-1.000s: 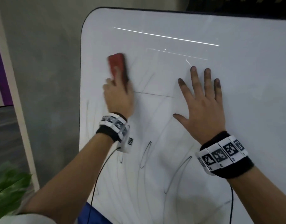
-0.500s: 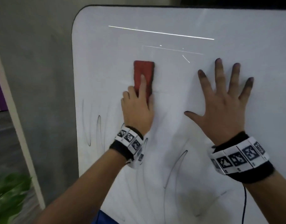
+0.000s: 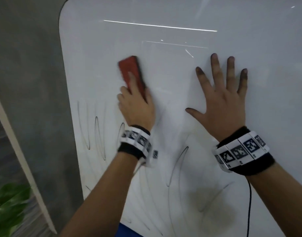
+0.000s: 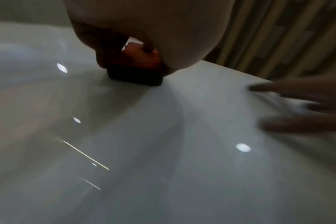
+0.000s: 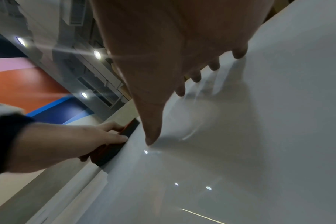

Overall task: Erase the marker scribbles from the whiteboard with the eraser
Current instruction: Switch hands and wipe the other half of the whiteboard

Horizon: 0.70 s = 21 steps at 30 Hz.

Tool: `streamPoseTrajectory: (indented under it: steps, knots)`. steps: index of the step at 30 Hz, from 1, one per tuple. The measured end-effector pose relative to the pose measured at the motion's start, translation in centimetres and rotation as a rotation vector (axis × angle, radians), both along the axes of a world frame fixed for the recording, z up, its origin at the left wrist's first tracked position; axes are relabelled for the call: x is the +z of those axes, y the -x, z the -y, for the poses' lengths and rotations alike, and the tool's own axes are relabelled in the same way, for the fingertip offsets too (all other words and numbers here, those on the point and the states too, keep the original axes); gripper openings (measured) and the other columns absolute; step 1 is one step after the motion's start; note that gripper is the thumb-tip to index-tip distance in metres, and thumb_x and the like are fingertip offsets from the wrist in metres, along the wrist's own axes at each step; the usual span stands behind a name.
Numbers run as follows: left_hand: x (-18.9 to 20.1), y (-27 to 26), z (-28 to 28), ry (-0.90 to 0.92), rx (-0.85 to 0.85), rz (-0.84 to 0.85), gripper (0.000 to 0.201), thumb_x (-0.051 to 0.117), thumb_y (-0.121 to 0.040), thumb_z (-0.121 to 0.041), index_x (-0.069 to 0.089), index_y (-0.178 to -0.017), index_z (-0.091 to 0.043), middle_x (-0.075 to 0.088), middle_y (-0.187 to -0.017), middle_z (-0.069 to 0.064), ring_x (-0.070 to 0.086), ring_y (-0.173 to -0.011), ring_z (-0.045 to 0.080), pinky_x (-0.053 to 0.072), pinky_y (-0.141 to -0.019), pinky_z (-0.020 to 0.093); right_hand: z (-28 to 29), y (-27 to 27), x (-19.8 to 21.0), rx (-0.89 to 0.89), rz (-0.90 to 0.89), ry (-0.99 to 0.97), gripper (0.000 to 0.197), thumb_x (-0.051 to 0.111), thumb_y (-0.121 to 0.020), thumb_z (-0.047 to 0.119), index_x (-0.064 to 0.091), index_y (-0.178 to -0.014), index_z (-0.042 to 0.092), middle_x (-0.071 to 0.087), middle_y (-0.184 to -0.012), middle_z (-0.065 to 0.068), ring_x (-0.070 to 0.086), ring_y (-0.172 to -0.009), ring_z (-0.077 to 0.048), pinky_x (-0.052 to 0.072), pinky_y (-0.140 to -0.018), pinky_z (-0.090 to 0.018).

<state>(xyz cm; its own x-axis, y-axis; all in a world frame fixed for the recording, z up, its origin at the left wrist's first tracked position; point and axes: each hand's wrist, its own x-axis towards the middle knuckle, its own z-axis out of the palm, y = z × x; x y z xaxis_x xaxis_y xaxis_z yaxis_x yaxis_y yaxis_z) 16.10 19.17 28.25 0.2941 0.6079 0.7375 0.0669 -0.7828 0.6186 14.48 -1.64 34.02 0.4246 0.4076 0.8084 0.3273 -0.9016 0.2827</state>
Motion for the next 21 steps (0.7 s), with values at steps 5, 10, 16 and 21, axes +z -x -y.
streamPoseTrajectory:
  steps: [5,10,16,21]
  knots:
    - [-1.2,0.6,1.0,-0.175,-0.123,0.05,0.064,0.05,-0.099,-0.045,0.036,-0.154,-0.015,0.056,-0.112,0.018,0.051,-0.094,0.034,0.046,-0.081,0.044,3.2,0.1,0.8,0.037,0.001,0.004,0.106,0.085,-0.069,0.054,0.034,-0.156,0.022,0.01,-0.17,-0.013,0.013,-0.155,-0.039,0.014,-0.122,-0.059]
    - [1.2,-0.6,-0.5,0.139,-0.05,0.06,0.066,0.047,-0.1,-0.045,0.03,-0.157,-0.018,0.052,-0.122,0.015,0.05,-0.105,0.034,0.048,-0.092,0.048,7.2,1.3,-0.2,-0.053,0.001,-0.166,0.104,0.075,-0.073,0.066,0.028,-0.158,0.029,0.005,-0.17,-0.012,0.006,-0.155,-0.043,0.007,-0.123,-0.06]
    - [-8.2,2.8,9.7,-0.511,-0.353,0.014,0.059,0.057,-0.099,-0.039,0.037,-0.152,-0.021,0.053,-0.097,0.013,0.046,-0.082,0.028,0.043,-0.071,0.041,9.1,1.2,-5.8,-0.021,-0.011,0.001,0.091,0.073,-0.084,0.057,0.033,-0.158,0.022,0.01,-0.169,-0.017,0.009,-0.154,-0.045,0.011,-0.123,-0.062]
    - [-4.7,1.1,3.6,-0.511,-0.247,0.056,0.058,0.053,-0.099,-0.043,0.039,-0.151,-0.018,0.055,-0.1,0.02,0.052,-0.085,0.034,0.043,-0.074,0.044,13.8,1.9,-6.5,-0.091,0.035,-0.045,0.085,0.066,-0.086,0.066,0.034,-0.157,0.03,0.014,-0.17,-0.01,0.013,-0.155,-0.041,0.009,-0.124,-0.061]
